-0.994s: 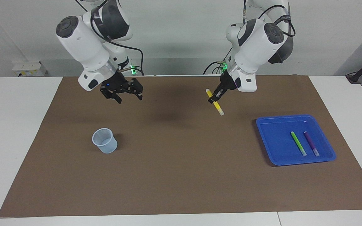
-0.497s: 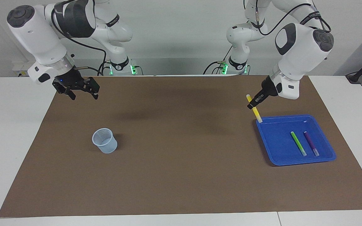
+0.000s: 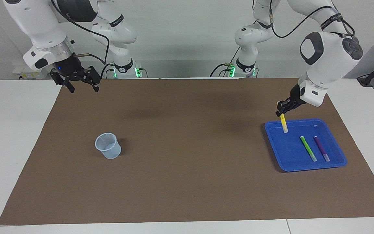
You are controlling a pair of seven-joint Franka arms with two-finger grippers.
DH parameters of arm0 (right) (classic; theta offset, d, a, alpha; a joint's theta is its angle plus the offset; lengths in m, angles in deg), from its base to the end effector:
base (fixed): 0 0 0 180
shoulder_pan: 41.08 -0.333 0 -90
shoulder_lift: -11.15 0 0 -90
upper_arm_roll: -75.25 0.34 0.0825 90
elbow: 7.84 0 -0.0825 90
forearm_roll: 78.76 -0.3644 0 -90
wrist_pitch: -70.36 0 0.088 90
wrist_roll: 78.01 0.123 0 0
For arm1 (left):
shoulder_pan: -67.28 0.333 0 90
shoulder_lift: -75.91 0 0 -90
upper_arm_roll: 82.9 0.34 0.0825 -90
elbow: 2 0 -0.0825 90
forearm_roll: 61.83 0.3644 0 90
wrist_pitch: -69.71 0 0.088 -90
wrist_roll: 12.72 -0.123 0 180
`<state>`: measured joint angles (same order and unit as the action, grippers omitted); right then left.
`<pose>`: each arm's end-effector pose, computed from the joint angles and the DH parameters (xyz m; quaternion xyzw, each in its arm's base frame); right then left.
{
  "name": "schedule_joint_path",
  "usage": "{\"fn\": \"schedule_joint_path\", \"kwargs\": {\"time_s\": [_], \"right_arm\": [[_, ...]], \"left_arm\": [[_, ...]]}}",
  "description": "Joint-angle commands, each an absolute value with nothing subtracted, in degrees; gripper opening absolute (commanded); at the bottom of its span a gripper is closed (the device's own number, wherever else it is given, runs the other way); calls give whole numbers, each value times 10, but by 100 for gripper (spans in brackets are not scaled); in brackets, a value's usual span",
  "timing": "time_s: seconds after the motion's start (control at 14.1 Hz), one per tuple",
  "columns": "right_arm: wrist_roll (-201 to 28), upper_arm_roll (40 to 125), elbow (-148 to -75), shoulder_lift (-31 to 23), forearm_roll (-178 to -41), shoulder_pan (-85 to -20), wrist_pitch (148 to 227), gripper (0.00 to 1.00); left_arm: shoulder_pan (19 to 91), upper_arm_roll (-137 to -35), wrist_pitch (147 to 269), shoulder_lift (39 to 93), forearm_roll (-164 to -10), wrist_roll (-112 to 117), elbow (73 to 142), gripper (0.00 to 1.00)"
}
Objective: Right arm passes pens to left for tray arrangement
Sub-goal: 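Carry the yellow pen to the tray with the left gripper while the right gripper withdraws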
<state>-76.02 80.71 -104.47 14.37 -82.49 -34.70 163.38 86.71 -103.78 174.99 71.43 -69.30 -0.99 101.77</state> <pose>0.5193 0.0008 0.6143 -0.9992 0.0273 0.0038 0.0298 0.5612 -0.0212 0.5063 0.9909 0.1080 -0.0321 0.0731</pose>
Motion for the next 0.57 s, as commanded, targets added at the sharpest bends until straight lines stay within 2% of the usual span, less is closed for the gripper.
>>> {"fn": "schedule_joint_path", "kwargs": {"time_s": [0.0,0.21,0.5], "right_arm": [[-777,810,-1062,153,-812,-335,1631,100],[-794,811,-1060,155,-807,-307,1605,100],[-799,811,-1064,157,-807,-312,1619,100]], "left_arm": [[878,-1043,1797,706,-635,-57,1040,5],[898,-1043,1864,692,-631,-78,1058,1],[909,-1043,1957,651,-631,-88,1071,0]]}}
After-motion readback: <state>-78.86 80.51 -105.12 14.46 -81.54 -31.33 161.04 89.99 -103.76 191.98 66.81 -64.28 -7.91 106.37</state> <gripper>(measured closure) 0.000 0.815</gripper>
